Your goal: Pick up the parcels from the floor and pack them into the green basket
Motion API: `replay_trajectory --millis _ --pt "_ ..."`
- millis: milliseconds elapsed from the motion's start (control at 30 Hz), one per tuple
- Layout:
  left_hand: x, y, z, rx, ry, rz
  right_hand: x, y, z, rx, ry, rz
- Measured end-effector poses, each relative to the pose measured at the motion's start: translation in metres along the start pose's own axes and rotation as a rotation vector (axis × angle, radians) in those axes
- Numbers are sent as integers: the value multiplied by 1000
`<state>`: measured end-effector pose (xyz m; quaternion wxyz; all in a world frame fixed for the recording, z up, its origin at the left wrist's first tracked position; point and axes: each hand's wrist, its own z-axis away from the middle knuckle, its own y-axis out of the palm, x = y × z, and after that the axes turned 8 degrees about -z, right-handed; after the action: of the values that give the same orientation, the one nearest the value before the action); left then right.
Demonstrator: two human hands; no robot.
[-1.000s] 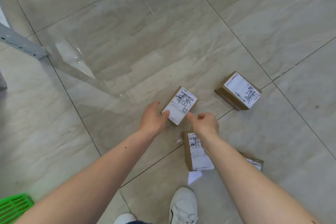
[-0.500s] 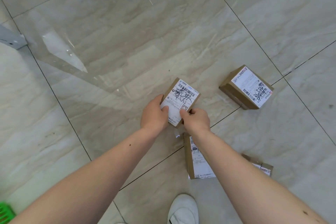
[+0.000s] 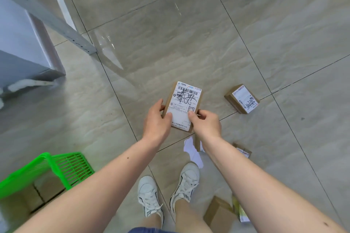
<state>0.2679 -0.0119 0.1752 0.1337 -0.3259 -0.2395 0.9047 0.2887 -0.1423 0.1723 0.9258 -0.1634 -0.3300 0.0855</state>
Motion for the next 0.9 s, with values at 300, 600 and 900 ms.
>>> replay_trajectory --millis 300,600,900 --pt "-24 -125 78 -51 89 2 79 15 115 45 -135 -25" --pt "11 -194 134 -155 45 49 86 57 189 154 -188 -15" --pt "86 -198 198 -263 -44 151 40 78 249 281 -264 117"
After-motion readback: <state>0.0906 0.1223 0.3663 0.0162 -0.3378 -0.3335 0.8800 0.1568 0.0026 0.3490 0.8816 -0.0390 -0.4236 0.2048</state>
